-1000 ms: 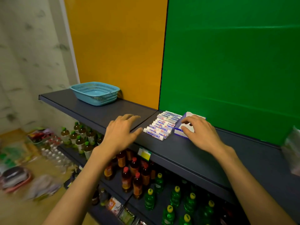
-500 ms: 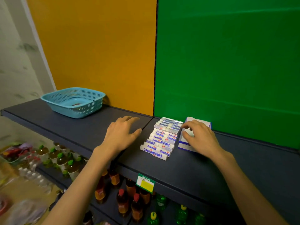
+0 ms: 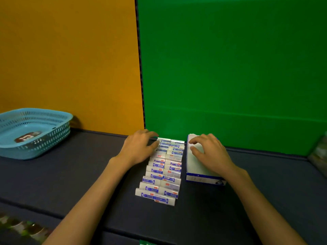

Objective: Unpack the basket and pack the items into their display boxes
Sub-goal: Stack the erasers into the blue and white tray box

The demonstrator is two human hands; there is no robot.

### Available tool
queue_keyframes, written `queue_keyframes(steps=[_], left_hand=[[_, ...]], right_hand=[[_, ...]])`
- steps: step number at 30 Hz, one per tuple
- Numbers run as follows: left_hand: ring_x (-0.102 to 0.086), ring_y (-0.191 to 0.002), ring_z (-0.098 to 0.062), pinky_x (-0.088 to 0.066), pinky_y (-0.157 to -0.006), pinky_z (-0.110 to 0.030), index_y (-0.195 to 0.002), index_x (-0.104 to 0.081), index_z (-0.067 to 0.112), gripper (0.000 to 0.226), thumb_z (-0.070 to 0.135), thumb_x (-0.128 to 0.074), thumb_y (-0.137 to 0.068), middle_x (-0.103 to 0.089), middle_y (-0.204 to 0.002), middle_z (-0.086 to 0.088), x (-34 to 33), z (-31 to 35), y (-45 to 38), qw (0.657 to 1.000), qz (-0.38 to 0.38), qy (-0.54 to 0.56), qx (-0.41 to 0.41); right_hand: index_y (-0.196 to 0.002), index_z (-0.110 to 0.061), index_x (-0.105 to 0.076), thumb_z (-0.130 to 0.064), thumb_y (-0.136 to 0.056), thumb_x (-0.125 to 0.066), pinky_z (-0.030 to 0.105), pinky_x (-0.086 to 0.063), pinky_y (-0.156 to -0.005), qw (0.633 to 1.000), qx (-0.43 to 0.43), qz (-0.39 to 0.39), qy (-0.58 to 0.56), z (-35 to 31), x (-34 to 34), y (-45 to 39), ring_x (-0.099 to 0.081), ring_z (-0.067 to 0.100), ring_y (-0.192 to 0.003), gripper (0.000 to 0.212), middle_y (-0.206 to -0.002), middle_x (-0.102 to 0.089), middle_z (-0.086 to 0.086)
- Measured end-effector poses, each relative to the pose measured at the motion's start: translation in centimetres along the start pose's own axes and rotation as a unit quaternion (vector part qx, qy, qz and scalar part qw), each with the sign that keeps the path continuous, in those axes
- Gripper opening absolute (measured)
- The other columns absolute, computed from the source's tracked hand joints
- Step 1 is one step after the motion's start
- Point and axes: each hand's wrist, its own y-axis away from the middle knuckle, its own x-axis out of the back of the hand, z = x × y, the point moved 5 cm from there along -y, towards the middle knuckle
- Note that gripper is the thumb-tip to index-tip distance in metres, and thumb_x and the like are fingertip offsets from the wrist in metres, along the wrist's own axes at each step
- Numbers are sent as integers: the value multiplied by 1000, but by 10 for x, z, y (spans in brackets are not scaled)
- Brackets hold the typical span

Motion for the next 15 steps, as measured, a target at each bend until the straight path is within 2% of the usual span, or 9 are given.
queue_keyframes(steps=[4,9,15], left_hand=[[-57,-106,-20,-51,-84,-40,-121,-66,26,32,43,-51,-99,-65,-113,1,-14,-8,-26,998,-41,15,-41],[-57,-100,-16,-47,-79,-33,-116,-70,28,28,41,-53,-99,-65,-111,3,-25,-11,-41,991,-73,46,-97],[-53,-95,-13,-45,-82,-30,-116,-69,22,26,38,-59,-98,-53,-102,5,-38,-15,-47,988,-84,81,-103]], right_hand=[[-117,-22,-67,-30,-99,-55,34,-38,-89,1000,0,10,3,-7,-5,-14,-48,15,-111,23,-115,-66,-5],[-119,-23,-67,-33,-99,-55,33,-39,-91,1000,-5,-5,25,-11,-21,-26,-47,15,-114,25,-117,-66,-7],[-124,-27,-66,-29,-100,-54,38,-40,-96,997,12,-44,54,-10,-37,-38,-47,17,-115,27,-115,-66,-7]])
